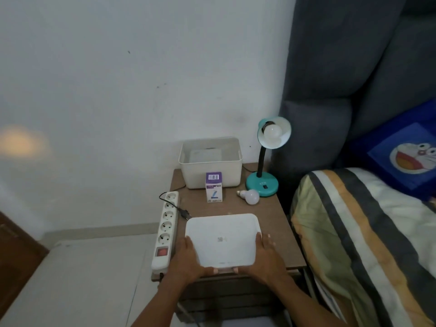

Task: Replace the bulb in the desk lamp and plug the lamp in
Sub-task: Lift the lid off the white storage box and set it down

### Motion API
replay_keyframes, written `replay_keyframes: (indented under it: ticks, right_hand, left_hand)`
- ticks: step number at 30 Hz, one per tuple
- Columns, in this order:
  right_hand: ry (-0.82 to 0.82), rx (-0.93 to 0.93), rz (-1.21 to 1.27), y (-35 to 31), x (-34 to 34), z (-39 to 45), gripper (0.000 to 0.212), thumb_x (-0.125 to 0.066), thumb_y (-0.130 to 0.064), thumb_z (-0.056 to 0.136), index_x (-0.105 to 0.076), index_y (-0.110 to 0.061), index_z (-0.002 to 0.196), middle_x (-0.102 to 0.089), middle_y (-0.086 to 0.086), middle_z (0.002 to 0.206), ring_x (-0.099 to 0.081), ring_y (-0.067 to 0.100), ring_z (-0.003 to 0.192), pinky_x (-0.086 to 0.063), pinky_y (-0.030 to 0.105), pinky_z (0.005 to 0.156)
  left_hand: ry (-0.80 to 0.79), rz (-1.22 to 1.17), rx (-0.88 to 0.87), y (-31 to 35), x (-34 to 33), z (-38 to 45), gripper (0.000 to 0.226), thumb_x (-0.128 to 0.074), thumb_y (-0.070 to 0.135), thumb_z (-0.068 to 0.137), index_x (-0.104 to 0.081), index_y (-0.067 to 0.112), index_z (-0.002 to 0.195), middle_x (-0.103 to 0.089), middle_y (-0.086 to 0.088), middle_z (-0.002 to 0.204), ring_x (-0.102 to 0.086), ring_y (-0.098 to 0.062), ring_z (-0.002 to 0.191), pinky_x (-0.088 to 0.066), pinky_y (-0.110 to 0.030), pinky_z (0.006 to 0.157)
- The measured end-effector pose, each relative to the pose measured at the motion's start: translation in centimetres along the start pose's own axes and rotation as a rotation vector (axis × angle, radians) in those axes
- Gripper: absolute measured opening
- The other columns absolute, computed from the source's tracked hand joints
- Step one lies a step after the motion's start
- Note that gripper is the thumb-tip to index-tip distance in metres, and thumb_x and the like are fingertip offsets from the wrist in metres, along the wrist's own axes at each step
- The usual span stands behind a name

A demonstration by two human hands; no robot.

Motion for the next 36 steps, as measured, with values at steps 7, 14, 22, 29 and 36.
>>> replay_keyframes:
  ticks: [7, 14, 22, 29, 36]
  right_hand:
    - [0.137, -0.027, -0.078, -2.0, 4.9, 2.9, 0.095, -0.055, -0.078, 0.078, -0.043, -0.011, 0.145, -0.043, 0.012, 0.151, -0.041, 0.028, 0.138, -0.038, 0.04, 0.111]
    - [0.245, -0.032, 0.01, -4.6, 10.0, 9.7, 0.051, -0.064, -0.034, 0.093, -0.05, -0.016, 0.139, -0.056, 0.006, 0.134, -0.055, 0.022, 0.118, -0.045, 0.03, 0.092]
    - [0.31, -0.094, -0.055, -4.0, 10.3, 17.0, 0.067, -0.067, -0.033, 0.093, -0.037, -0.021, 0.151, -0.031, 0.01, 0.158, -0.037, 0.027, 0.138, -0.038, 0.036, 0.11]
    - [0.327, -0.074, 0.0, -2.5, 9.8, 18.3, 0.052, -0.067, -0.034, 0.093, -0.052, -0.021, 0.141, -0.055, 0.006, 0.135, -0.055, 0.021, 0.119, -0.045, 0.031, 0.096]
    - [0.504, 0.177, 0.245, -6.6, 13.5, 16.2, 0.046, -0.074, -0.03, 0.087, -0.063, -0.02, 0.13, -0.064, 0.003, 0.122, -0.059, 0.014, 0.107, -0.048, 0.026, 0.091]
  left_hand:
    - [0.101, -0.012, -0.037, 2.0, 4.6, 3.2, 0.132, -0.066, 0.095, 0.056, -0.031, 0.013, 0.153, -0.049, -0.006, 0.154, -0.054, -0.028, 0.136, -0.05, -0.041, 0.108]
    - [0.471, -0.238, -0.241, 6.6, 17.2, 8.8, 0.094, -0.071, 0.083, 0.07, -0.049, 0.027, 0.142, -0.063, -0.003, 0.135, -0.061, -0.028, 0.125, -0.058, -0.045, 0.093]
    - [0.431, -0.311, -0.138, 6.7, 21.6, 20.9, 0.138, -0.084, 0.066, 0.068, -0.004, 0.012, 0.165, -0.01, -0.015, 0.172, -0.015, -0.032, 0.159, -0.024, -0.051, 0.127]
    - [0.324, -0.503, -0.24, 6.3, 20.1, 24.1, 0.112, -0.088, 0.069, 0.055, -0.041, 0.023, 0.146, -0.06, -0.003, 0.143, -0.06, -0.024, 0.124, -0.056, -0.039, 0.093]
    - [0.351, -0.531, -0.321, 6.9, 20.6, 24.0, 0.091, -0.093, 0.047, 0.065, -0.047, 0.025, 0.14, -0.058, 0.012, 0.13, -0.056, -0.012, 0.116, -0.049, -0.011, 0.078]
Point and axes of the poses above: each hand's wrist, its own z-axis towards the middle knuckle, its own x-axis out of the back of the hand, y = z × x, the point moved 10 cm from there along z, towards the middle knuckle
